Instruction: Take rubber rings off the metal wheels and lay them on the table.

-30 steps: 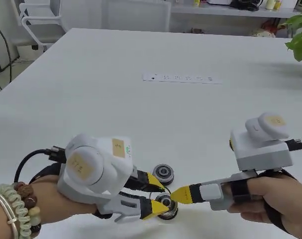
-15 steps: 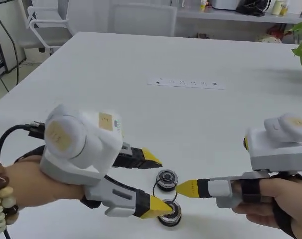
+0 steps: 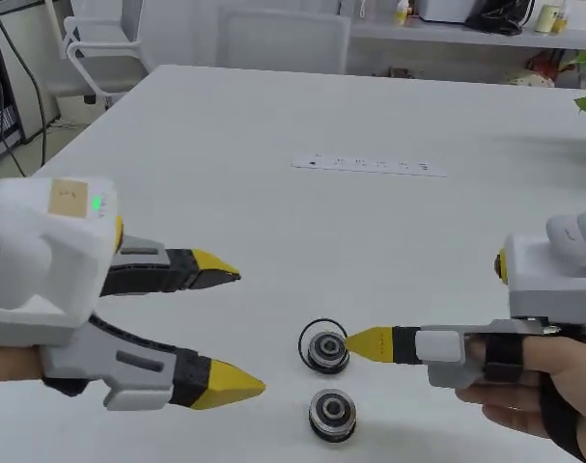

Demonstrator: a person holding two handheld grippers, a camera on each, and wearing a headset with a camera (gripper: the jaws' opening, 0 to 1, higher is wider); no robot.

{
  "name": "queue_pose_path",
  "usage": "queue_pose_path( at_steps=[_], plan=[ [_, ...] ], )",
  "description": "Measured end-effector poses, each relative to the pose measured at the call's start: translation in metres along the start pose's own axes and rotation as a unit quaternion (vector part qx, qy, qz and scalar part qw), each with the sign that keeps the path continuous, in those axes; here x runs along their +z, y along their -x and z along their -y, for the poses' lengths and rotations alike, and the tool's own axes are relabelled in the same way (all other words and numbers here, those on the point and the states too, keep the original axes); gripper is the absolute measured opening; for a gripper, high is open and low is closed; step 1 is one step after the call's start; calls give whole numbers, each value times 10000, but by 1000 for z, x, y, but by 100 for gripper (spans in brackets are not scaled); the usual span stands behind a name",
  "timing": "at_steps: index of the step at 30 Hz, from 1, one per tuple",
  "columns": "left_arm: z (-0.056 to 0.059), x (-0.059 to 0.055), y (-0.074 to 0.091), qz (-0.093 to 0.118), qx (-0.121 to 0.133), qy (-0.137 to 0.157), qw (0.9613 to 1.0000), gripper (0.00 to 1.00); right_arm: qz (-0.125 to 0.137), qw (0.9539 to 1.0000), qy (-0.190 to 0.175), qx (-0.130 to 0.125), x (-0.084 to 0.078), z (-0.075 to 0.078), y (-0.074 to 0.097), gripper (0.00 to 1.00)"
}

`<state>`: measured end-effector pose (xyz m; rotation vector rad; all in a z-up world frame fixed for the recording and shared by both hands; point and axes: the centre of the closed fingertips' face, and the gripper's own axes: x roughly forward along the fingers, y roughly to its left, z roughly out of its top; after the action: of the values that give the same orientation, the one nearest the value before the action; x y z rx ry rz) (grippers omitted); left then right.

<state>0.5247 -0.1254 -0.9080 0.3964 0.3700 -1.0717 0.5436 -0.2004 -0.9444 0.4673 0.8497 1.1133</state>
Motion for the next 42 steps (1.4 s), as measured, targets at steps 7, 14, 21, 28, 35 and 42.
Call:
queue_pose_path(
  at_steps=[7,14,21,28,35,42],
  plan=[
    [-8,-21,21,36,487,406,9980,63,-10,9999,35,119,0,-9,-4,0],
    [-7,-42,38,15,802,759,9939,65,-83,9997,100,184,-4,-15,-10,0],
    [-3,-59,47,-38,1041,1030,9892,66,-303,9991,212,217,-15,-20,-19,0],
    [1,-67,48,-176,1158,1214,9857,75,-474,9980,340,231,-27,-22,-29,0],
    [5,-70,46,-184,1156,1327,9842,78,-634,9969,420,204,-39,-19,-38,0],
    [7,-69,44,-178,1110,1409,9836,79,-756,9966,306,75,-51,-11,-50,0]
  ],
)
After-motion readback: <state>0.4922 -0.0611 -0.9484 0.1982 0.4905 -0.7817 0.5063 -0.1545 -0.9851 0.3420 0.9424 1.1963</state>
